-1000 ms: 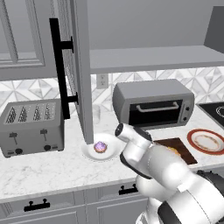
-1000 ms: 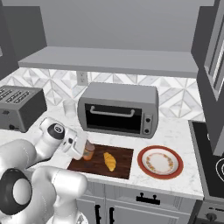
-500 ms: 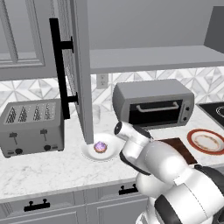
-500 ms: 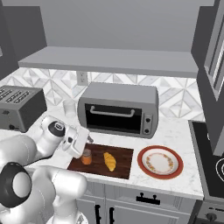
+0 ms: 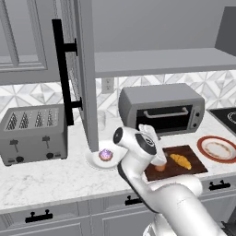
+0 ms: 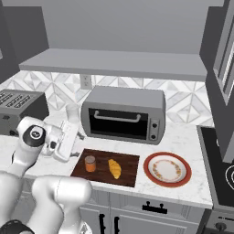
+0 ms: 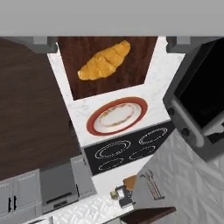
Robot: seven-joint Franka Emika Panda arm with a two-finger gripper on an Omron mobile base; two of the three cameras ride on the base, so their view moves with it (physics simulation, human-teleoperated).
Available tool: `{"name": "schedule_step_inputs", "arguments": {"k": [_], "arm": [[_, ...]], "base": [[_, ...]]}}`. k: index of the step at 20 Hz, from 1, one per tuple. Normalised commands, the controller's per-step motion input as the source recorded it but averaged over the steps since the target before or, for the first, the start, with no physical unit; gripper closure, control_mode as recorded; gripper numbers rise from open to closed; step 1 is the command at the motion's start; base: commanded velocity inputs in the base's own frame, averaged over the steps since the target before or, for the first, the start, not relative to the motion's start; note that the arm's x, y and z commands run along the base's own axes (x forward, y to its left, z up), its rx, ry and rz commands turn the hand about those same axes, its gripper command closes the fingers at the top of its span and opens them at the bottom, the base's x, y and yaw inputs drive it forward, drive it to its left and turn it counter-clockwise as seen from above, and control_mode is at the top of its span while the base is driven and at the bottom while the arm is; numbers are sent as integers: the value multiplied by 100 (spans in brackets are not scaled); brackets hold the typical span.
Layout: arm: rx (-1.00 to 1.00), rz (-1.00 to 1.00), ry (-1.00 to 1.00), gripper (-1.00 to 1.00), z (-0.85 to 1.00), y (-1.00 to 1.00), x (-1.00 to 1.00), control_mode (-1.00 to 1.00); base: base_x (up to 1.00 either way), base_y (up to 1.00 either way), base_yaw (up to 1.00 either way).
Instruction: From the different types of pastries on the counter, select a croissant and place it on the cutting board. Then retrieve a jar of jam from the cabinet and place it alongside the croissant on the cutting board.
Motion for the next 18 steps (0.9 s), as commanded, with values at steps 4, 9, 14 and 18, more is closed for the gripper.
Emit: {"name": "schedule_step_inputs", "arguments": {"k": [4, 9, 14, 18], "arm": [[-1, 25, -25, -100, 21, 52, -63, -100], [-3, 23, -16, -100, 5, 65, -61, -100], [-6, 3, -2, -100, 1, 28, -8, -100], [-3, 0, -1, -100, 0, 7, 0, -100]], "base": [[0, 0, 0], [0, 0, 0], [0, 0, 0], [0, 0, 0]]}}
